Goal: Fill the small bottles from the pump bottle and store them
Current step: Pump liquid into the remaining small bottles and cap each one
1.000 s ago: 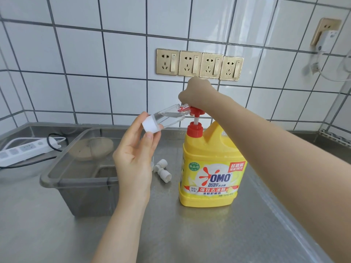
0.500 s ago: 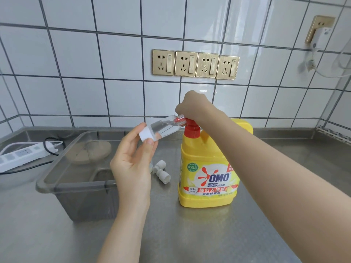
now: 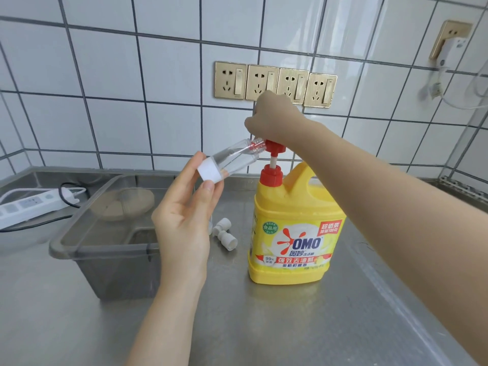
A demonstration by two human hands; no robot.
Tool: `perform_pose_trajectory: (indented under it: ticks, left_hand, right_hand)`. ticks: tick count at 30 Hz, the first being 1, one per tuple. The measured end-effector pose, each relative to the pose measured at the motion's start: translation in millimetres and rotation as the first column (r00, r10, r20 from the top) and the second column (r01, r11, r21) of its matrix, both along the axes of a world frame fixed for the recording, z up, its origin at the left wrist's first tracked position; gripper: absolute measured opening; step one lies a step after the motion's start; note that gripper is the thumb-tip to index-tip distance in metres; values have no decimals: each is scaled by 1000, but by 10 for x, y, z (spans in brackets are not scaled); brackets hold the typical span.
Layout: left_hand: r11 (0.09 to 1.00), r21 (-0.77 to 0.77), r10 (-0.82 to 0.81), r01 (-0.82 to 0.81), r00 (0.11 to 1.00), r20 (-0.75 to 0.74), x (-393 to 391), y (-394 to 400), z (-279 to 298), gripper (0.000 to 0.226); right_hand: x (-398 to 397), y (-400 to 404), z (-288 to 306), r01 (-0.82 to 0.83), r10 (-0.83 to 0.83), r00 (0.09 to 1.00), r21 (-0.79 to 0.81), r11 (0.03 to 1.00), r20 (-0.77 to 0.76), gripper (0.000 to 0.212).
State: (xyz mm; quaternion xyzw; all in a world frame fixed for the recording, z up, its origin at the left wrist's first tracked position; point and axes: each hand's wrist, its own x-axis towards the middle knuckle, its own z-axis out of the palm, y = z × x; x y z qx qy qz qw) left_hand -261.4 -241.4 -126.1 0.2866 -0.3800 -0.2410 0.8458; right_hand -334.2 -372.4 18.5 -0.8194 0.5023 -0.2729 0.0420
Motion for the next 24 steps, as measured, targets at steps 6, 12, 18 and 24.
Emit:
perform_pose_trajectory:
  ticks: [6, 12, 18, 24]
  left_hand:
    - [1000, 0, -12, 12, 1000, 1, -7, 20, -28, 35]
    - [1000, 18, 15, -15, 1000, -8, -6, 23, -46, 33]
    - [990, 79, 116, -117, 993, 23, 1, 53, -73, 29]
    - [980, 125, 154, -157, 987, 33, -7, 79, -73, 24]
  right_hand:
    - [3, -13, -1, -24, 20, 998, 69, 997, 54, 18]
    - [20, -3, -101, 26, -22, 999, 110, 994, -38, 26]
    - [-6, 61, -170, 41, -33, 998, 173, 984, -49, 25]
    - [-22, 105, -207, 54, -51, 998, 177, 983, -21, 28]
